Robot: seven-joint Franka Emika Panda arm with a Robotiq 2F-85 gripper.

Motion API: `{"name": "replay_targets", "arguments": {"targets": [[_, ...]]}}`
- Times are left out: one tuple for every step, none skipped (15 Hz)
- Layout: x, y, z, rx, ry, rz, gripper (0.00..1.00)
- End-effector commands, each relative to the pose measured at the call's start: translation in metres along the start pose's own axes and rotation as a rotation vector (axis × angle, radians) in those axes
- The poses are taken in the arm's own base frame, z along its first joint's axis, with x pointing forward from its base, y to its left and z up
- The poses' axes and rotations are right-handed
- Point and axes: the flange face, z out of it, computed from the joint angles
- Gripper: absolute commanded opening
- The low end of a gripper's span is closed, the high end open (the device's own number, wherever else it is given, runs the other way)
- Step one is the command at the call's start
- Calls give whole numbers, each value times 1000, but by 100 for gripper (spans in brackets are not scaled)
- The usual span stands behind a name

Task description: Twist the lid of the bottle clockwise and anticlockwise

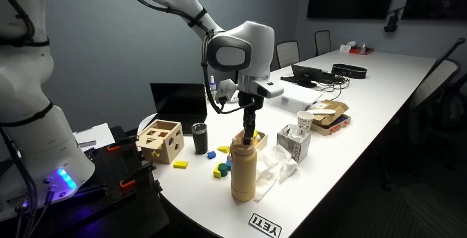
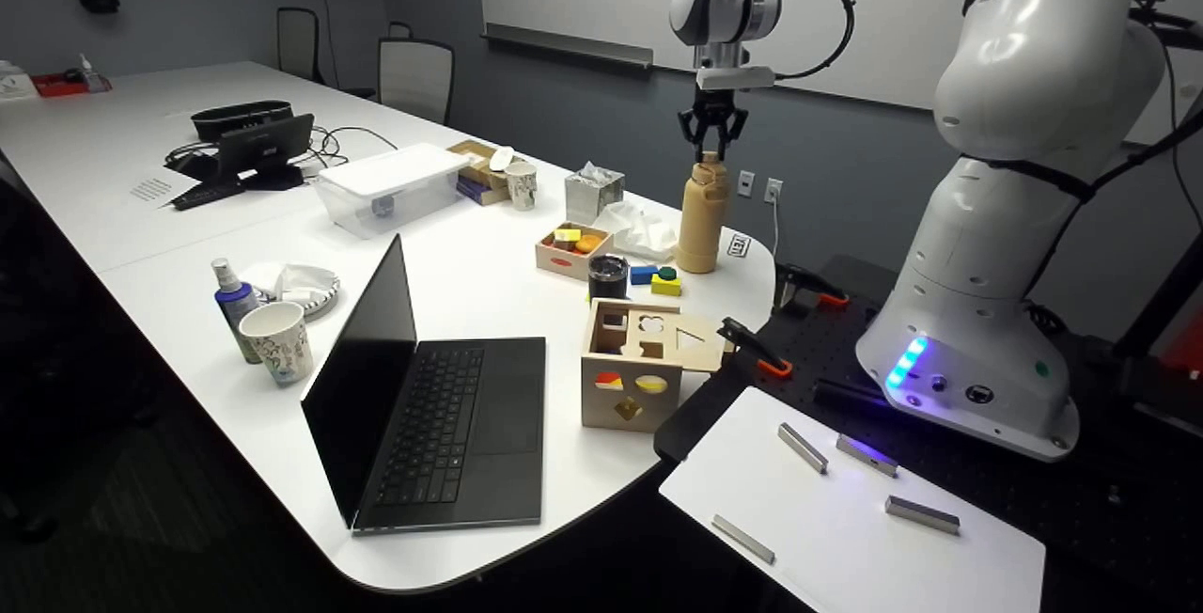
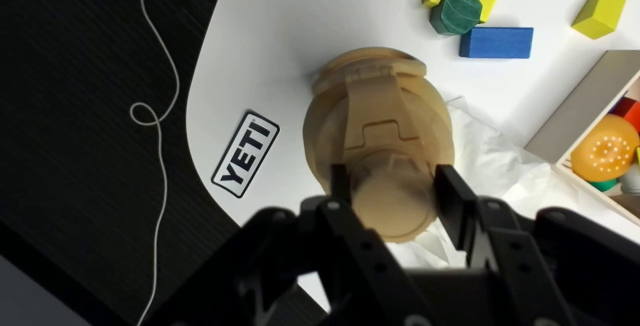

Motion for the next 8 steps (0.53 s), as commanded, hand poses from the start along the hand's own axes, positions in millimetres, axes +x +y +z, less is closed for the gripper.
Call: {"name": "replay_targets", "arguments": {"targets": [[-1,3,-10,-18,20,35,21],[-2,4,-10,-21,17,51,21],[-3,4,-10,-27,11,75,21],[-3,4,-9,-31,11,96,21],[-4,4,-9,-36,11,118,21],[-5,3,-9,-38,11,140,21],[-5,1,-9,-38,11,157,21],[-7,-1,-9,-42,7,177,21]]}}
